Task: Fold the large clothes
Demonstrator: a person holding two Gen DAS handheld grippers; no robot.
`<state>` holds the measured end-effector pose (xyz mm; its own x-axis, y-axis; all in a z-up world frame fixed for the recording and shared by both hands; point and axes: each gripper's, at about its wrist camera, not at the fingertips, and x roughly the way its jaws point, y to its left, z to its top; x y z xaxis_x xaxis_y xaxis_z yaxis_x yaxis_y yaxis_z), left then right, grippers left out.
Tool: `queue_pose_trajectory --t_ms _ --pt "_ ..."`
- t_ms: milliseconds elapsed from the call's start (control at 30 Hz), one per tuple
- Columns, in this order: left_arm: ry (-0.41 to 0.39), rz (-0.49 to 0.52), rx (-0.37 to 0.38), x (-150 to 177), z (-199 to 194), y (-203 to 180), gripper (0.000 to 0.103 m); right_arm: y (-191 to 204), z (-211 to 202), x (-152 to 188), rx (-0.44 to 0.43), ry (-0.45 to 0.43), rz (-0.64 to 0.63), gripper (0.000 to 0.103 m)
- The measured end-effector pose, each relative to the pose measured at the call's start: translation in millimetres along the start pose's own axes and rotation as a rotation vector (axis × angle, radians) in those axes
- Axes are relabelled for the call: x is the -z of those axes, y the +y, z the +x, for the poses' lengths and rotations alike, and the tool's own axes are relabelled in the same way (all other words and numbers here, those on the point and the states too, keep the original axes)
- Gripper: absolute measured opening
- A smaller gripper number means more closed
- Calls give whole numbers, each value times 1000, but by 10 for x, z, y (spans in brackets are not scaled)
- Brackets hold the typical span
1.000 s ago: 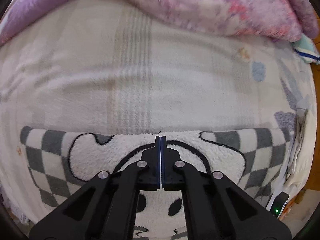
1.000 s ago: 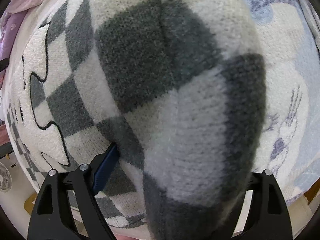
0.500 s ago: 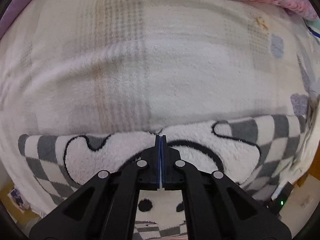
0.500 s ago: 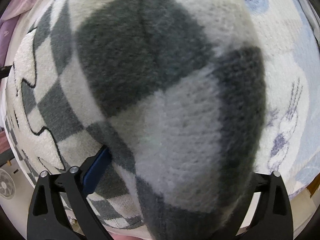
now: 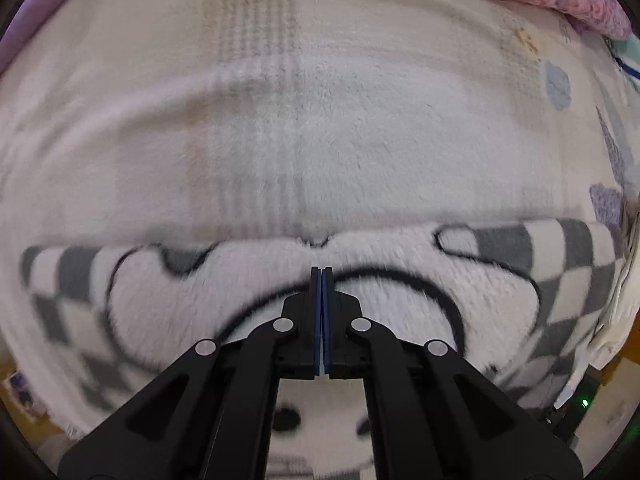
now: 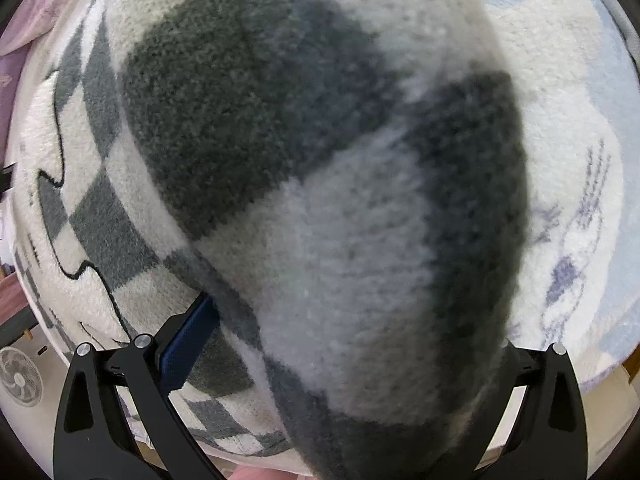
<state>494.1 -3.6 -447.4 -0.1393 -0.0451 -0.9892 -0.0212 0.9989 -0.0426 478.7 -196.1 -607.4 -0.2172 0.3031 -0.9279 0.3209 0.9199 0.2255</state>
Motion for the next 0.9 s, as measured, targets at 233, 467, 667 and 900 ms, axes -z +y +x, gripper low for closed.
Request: queue_pose_trajectory --t_ms 233,467,667,900 --pt "31 36 -47 220 -232 -23 0 -168 -7 68 17 56 107 96" --pt "72 -22 14 165 -120 144 0 -364 12 79 -32 55 91 97" --pt "85 -100 82 483 112 323 2 -403 49 104 -19 35 94 97" --pt "70 15 -11 980 20 273 0 -545 38 187 -2 13 102 97"
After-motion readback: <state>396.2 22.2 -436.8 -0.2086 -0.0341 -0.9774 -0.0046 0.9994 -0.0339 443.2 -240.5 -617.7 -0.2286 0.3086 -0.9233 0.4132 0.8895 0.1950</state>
